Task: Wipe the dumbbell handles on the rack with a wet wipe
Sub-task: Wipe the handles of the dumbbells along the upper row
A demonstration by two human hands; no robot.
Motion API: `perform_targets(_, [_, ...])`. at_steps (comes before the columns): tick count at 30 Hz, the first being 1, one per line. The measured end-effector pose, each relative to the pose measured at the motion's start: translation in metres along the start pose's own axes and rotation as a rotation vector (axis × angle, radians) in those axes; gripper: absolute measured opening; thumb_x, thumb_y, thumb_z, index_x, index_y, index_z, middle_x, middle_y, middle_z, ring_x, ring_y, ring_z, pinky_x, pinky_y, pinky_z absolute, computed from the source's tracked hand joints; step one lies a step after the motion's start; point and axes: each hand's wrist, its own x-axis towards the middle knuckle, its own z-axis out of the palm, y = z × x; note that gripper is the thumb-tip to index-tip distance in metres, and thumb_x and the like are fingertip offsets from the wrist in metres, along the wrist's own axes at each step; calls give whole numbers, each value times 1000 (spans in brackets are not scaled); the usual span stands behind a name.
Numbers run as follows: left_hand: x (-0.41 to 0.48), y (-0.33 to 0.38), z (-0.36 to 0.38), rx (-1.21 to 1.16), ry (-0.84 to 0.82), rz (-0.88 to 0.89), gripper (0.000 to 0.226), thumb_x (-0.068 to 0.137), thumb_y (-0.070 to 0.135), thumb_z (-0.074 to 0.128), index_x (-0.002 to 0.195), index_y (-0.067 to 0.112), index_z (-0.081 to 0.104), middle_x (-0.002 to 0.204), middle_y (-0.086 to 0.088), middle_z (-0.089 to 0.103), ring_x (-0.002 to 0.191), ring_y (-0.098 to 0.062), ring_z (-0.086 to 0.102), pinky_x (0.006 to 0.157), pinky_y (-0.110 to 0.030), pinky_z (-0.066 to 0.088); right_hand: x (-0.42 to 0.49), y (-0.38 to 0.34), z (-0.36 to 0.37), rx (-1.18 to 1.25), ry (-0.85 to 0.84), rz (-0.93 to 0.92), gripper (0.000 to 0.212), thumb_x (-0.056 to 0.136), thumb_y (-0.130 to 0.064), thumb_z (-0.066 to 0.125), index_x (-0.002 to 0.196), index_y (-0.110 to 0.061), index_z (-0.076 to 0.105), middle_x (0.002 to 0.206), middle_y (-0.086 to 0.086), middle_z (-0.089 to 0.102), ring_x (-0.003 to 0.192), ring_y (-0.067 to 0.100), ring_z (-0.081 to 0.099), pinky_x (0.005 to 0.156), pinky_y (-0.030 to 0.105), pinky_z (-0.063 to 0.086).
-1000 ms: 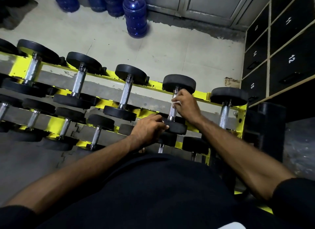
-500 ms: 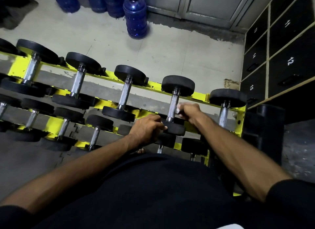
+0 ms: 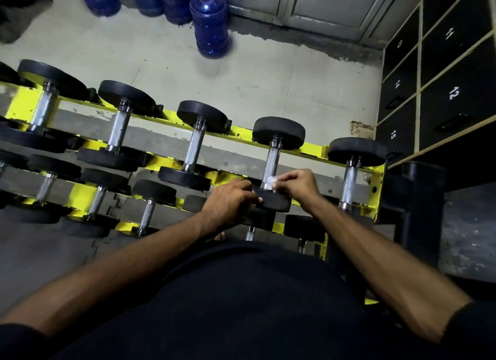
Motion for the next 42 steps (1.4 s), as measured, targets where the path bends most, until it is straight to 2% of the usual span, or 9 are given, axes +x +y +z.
perform_targets(5, [0, 2, 1, -15, 35, 6, 11, 82, 24, 74, 93, 22, 77, 88, -1, 62, 86, -24, 59, 57, -39, 53, 13, -30, 9, -858, -151, -675, 11, 81, -26, 76, 91, -23, 78, 93, -4, 75, 82, 15, 68, 68, 27, 54])
perform_targets(11, [-2, 1, 3, -2, 40, 15, 11, 89, 29, 69, 91, 20, 77, 87, 0, 60, 86, -21, 58, 57, -36, 50, 29, -92, 39, -1529, 16, -591, 28, 90, -4, 53, 110, -14, 69, 109, 7, 68, 99, 32, 67, 66, 32, 45])
perform_targets(14, [-1, -1, 3, -2, 35, 9, 15, 91, 31, 66, 92, 21, 77, 87, 0, 61, 85, -21, 59, 56, -37, 50, 29, -95, 48, -1634, -127, -570, 23, 89, -12, 58, 108, -16, 70, 108, 4, 70, 99, 29, 67, 68, 33, 47])
perform_targets(18, [0, 0, 2, -19, 32, 9, 40, 92, 44, 44, 92, 23, 78, 87, 1, 62, 86, -21, 59, 55, -37, 50, 24, -84, 34, -1478, -396, -640, 19, 77, -25, 74, 97, -24, 75, 92, 2, 72, 78, 25, 64, 54, 22, 40])
perform_targets(21, [-1, 0, 2, -11, 23, 3, 27, 91, 37, 55, 92, 23, 78, 91, 0, 63, 88, -21, 59, 58, -38, 52, 18, -63, 13, -1157, -318, -694, 19, 75, -30, 78, 92, -25, 75, 87, -3, 74, 77, 21, 67, 58, 29, 51])
perform_targets(25, [-2, 1, 2, -26, 13, -15, 16, 88, 31, 69, 96, 20, 77, 92, -1, 62, 89, -20, 58, 62, -41, 53, 1, -30, 1, -670, -59, -409, 18, 67, -34, 83, 75, -20, 74, 75, -7, 71, 68, 10, 64, 59, 25, 50])
perform_targets(32, [-3, 4, 0, -33, 32, -19, 16, 84, 23, 75, 100, 22, 76, 92, -1, 62, 89, -20, 58, 62, -37, 53, 22, -8, 6, -354, -52, 156, 22, 81, 0, 62, 64, -10, 71, 72, 6, 70, 65, 20, 63, 58, 35, 54])
perform_targets(37, [-2, 4, -1, -43, 53, -27, 13, 85, 21, 75, 97, 24, 77, 86, 0, 60, 86, -20, 59, 61, -35, 52, 11, -13, 9, -143, -253, 254, 31, 86, 13, 49, 73, -11, 63, 69, 6, 62, 53, 12, 54, 40, 17, 42])
perform_targets(42, [-3, 3, 0, -33, 29, -15, 19, 83, 20, 76, 102, 23, 75, 93, -2, 61, 90, -21, 59, 64, -39, 55, -4, -18, -14, -135, -196, 130, 16, 79, 5, 73, 77, -10, 70, 72, 1, 69, 58, 7, 56, 45, 17, 41])
